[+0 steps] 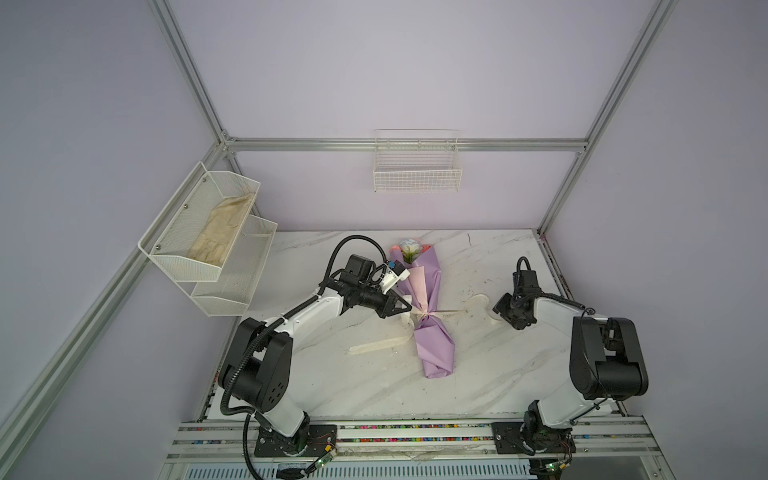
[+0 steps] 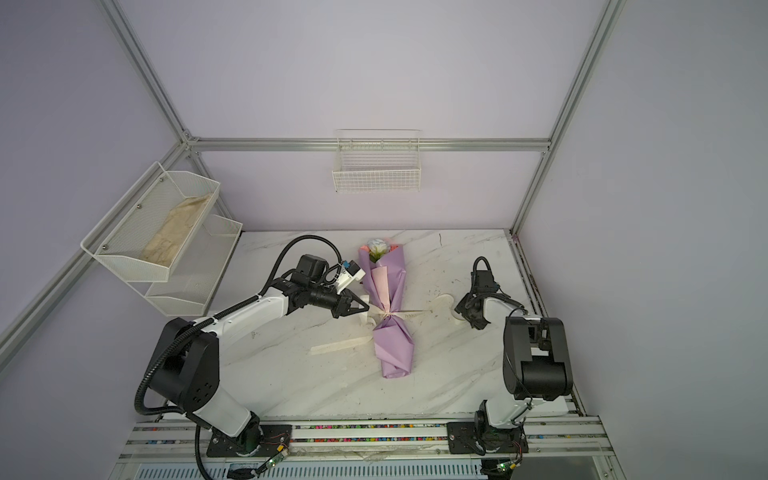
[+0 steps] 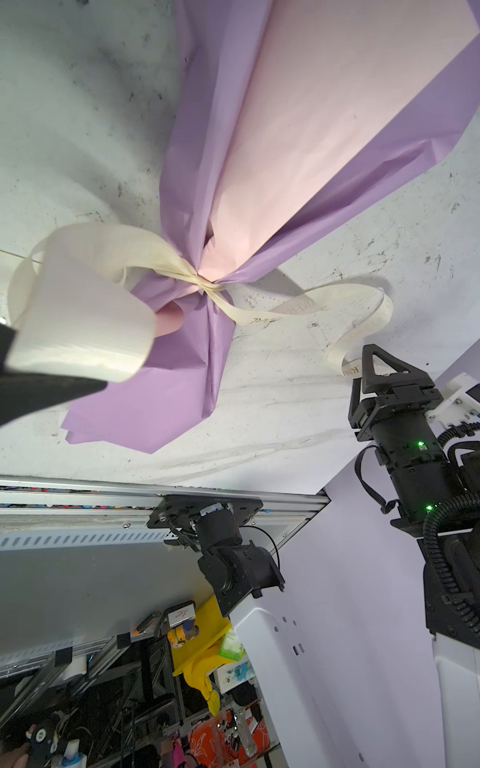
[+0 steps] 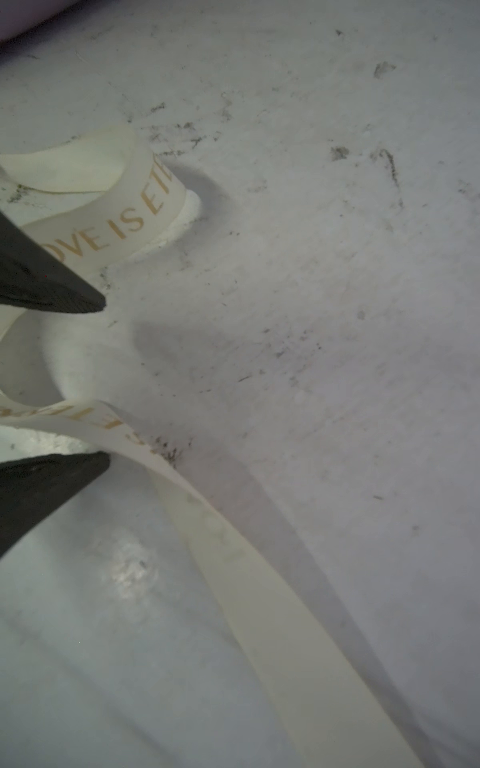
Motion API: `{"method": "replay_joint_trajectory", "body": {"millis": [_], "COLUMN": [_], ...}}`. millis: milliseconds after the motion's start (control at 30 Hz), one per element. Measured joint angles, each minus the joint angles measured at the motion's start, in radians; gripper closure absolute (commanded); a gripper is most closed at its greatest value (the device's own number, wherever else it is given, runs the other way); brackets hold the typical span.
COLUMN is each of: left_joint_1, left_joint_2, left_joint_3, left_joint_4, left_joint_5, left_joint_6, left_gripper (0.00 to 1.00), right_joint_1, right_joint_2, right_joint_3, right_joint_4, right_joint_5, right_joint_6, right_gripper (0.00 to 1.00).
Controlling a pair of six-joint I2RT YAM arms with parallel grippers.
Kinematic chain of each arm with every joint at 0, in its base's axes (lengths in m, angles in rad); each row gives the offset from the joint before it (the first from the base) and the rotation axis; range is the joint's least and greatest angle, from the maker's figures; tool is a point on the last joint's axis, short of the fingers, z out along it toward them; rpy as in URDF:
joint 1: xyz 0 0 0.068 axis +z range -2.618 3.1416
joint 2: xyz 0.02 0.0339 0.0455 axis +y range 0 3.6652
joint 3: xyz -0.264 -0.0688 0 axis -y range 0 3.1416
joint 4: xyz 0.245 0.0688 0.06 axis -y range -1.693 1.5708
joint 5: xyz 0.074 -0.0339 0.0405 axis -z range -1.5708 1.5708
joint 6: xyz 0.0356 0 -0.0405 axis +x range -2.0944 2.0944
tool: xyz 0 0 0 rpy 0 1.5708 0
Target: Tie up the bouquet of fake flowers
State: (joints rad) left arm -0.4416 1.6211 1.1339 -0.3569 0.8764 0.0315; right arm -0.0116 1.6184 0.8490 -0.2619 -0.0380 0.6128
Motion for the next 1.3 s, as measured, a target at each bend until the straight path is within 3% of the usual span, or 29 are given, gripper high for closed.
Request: {"method": "replay_joint_trajectory", "body": {"millis": [167,267,367,533,633,867,1067,1233,1300], "left_joint_1": [0.000,0.000,-0.001,-0.009,-0.017,-0.050,-0.068,-0.071,-0.072], "left_joint_2": [0.000,0.000,0.000,0.000,-0.002,-0.039,-0.122,-0.179,-0.190], "left_joint_3": [0.021,0.021,0.021,0.021,0.021,-0.022,-0.152,-0.244,-0.256], "left_joint_4": [-0.003,-0.006,-0.008,-0.009,-0.007,0.091,0.242,0.358,0.380], "left_joint_5": [-0.002,-0.005,-0.008,-0.023,-0.039,-0.088,-0.135,-0.160,-0.166], "left_joint_6": [0.011,0.014,0.015,0.017,0.019,0.009,-0.042,-0.078,-0.092], "left_gripper": [1.00,1.00,1.00,1.00,1.00,1.00,1.00,0.99,0.99], "right_joint_1": [0.000,0.000,0.000,0.008,0.070,0.434,0.587,0.639,0.646], "right_joint_2": [0.011,0.000,-0.084,-0.327,-0.367,-0.148,0.094,0.251,0.274], "right_joint_3": [-0.005,-0.008,-0.006,0.063,0.186,0.506,0.700,0.816,0.817], "right_joint_4": [0.027,0.024,0.011,0.029,0.047,0.060,0.035,0.000,-0.015], "right_joint_5": [-0.003,0.000,-0.011,-0.118,-0.188,-0.268,-0.283,-0.358,-0.402], "right_joint_6": [0.003,-0.008,-0.034,-0.061,-0.078,-0.096,-0.081,-0.088,-0.086], "right_gripper": [0.88,0.98,1.00,1.00,1.00,1.00,0.97,0.84,0.64]}}
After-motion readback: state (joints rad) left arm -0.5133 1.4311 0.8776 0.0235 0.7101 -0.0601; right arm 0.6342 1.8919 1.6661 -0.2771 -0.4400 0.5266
